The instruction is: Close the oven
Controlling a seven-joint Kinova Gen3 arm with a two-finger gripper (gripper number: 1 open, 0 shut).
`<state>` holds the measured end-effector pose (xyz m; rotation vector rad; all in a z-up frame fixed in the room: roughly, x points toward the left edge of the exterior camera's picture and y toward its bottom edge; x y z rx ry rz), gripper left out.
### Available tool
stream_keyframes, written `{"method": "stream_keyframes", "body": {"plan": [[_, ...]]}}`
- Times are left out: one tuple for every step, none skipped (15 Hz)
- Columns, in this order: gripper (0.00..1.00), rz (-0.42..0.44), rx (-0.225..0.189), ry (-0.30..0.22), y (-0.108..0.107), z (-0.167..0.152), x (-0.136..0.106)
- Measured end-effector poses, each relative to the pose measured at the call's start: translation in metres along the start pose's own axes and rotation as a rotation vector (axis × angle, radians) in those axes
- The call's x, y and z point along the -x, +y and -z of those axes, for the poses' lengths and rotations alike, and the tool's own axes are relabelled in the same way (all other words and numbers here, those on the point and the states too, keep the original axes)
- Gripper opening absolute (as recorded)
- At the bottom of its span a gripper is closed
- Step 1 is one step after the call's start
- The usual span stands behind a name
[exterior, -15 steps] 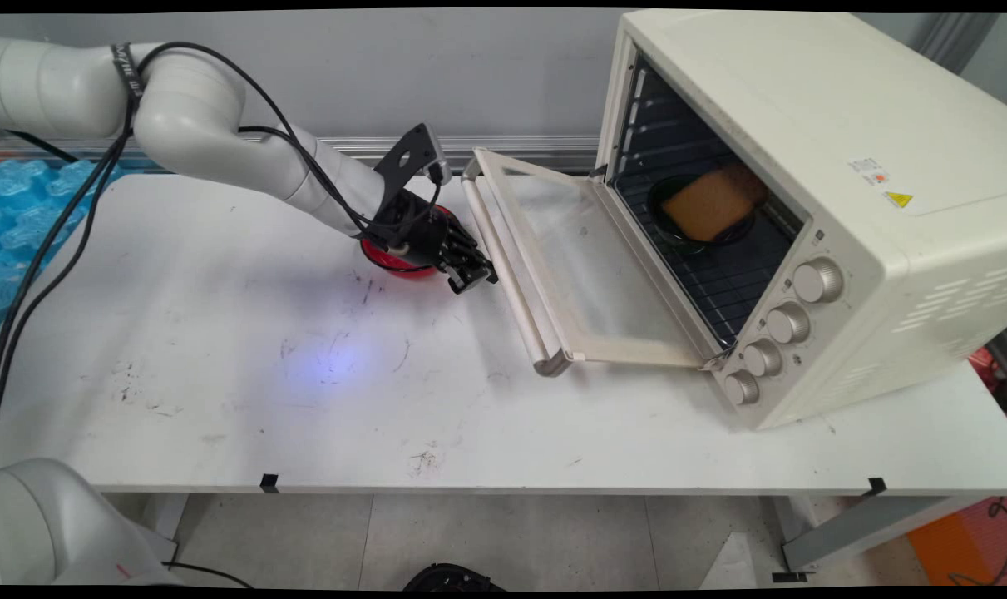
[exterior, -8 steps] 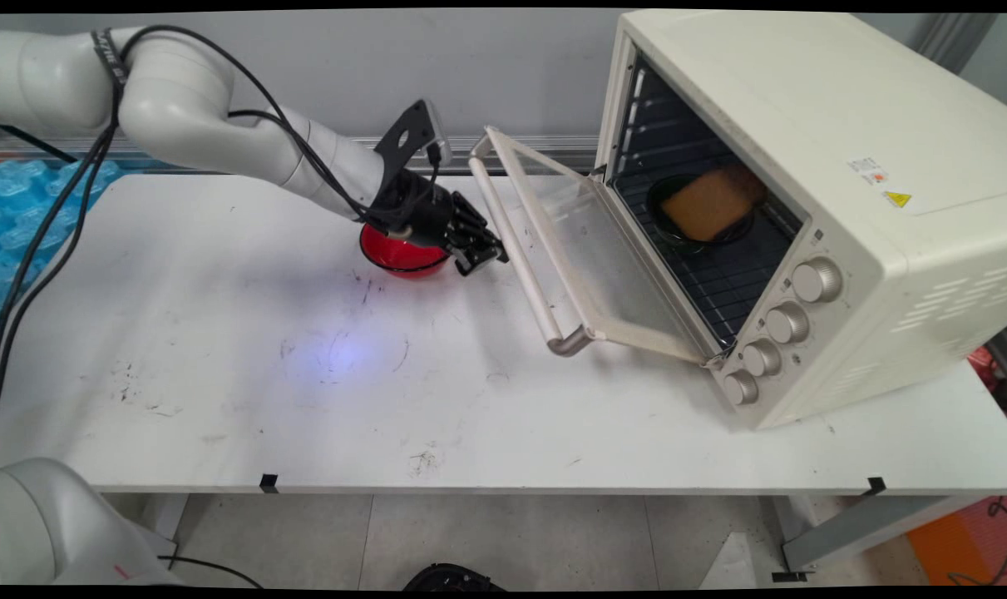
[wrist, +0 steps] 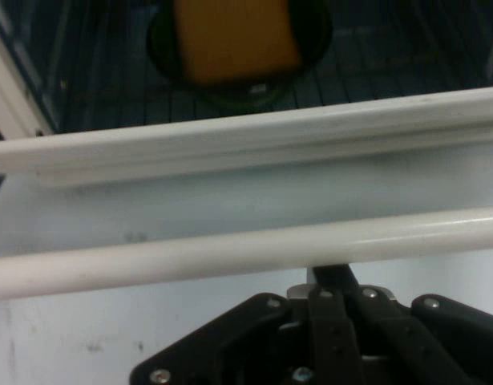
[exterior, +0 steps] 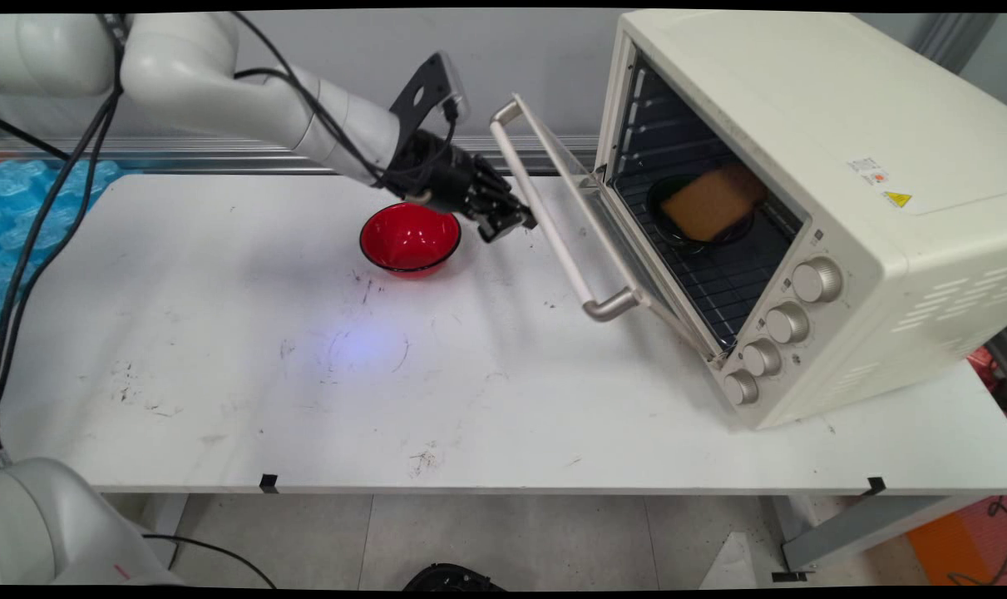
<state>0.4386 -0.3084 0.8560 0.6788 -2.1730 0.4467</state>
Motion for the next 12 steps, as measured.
{"method": "stream_keyframes", "body": {"plan": [[0.0, -0.001, 0.001, 0.004, -0.001, -0.001, -0.003], [0.0, -0.004, 0.002, 0.011, -0.003, -0.003, -0.01], [0.0, -0.006, 0.002, 0.018, -0.005, -0.006, -0.016], [0.0, -0.007, 0.002, 0.025, -0.008, -0.009, -0.022], [0.0, -0.009, 0.002, 0.031, -0.012, -0.013, -0.029], [0.0, -0.01, 0.001, 0.035, -0.014, -0.016, -0.034], [0.0, -0.01, 0.0, 0.037, -0.018, -0.019, -0.039], [0.0, -0.011, -0.001, 0.037, -0.021, -0.021, -0.044], [0.0, -0.01, -0.001, 0.034, -0.024, -0.023, -0.047], [0.0, -0.01, -0.001, 0.031, -0.026, -0.024, -0.049], [0.0, -0.008, -0.001, 0.025, -0.028, -0.025, -0.051], [0.0, -0.006, -0.002, 0.015, -0.031, -0.026, -0.053]]}}
